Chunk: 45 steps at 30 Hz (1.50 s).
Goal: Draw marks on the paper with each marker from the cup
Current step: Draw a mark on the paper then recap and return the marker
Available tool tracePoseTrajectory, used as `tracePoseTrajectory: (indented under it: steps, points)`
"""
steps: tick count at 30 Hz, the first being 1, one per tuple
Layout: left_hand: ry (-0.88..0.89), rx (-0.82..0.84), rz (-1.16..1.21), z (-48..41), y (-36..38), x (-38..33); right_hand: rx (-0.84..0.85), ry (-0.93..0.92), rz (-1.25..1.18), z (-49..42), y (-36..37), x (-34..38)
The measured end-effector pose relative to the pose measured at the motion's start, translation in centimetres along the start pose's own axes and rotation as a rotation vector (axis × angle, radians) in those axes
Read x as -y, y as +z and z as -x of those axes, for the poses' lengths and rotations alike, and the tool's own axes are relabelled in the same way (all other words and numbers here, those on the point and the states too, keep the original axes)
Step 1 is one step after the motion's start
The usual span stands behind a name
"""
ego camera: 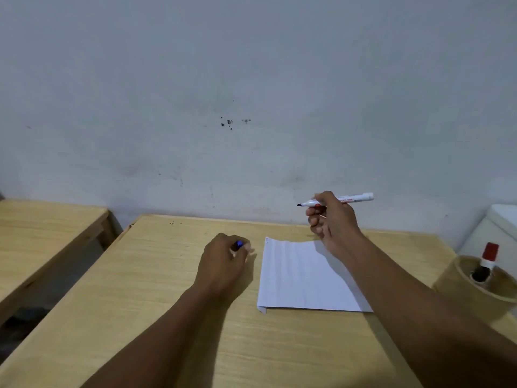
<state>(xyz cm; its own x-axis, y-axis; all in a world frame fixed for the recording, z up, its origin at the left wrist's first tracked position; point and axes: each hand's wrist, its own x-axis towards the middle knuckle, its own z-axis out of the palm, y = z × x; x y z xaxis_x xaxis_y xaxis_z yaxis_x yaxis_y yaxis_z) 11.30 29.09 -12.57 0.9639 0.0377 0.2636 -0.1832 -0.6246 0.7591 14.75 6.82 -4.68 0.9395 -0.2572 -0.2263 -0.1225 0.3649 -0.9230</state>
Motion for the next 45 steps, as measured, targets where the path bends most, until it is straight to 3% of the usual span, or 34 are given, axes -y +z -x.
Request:
tracePoseTrajectory:
  steps: [7, 14, 24, 31, 35, 39, 42, 45]
  points:
    - [-0.035, 0.105, 0.377, -0.8, -0.1, -9.5, 0.118, -0.018, 0.018, 4.7, -4.8, 2.3]
    - [-0.086, 0.273, 0.721, 1.3, 1.9, -16.6, 0.051, -0.012, -0.162, 9.7, -10.4, 5.4]
    - [-0.02, 0.508, 0.703, 4.0, 5.0, -21.3, 0.026, -0.066, -0.183, 12.3, -15.3, 6.7]
    - [0.05, 0.503, 0.67, 4.3, 6.6, -23.0, 0.066, -0.144, -0.124, 12.7, -16.5, 6.5]
    - [0.083, 0.523, 0.657, 4.1, 6.4, -24.0, 0.101, -0.115, 0.052, 13.4, -17.4, 8.3]
    - [0.103, 0.519, 0.652, 3.5, 6.0, -24.7, -0.075, -0.043, 0.172, 13.7, -20.2, 10.7]
    - [0.123, 0.496, 0.621, 2.8, 5.8, -25.1, -0.319, -0.085, 0.198, 13.7, -23.1, 11.8]
    - [0.167, 0.499, 0.558, 2.6, 6.4, -25.9, -0.418, -0.149, 0.314, 13.9, -24.9, 12.0]
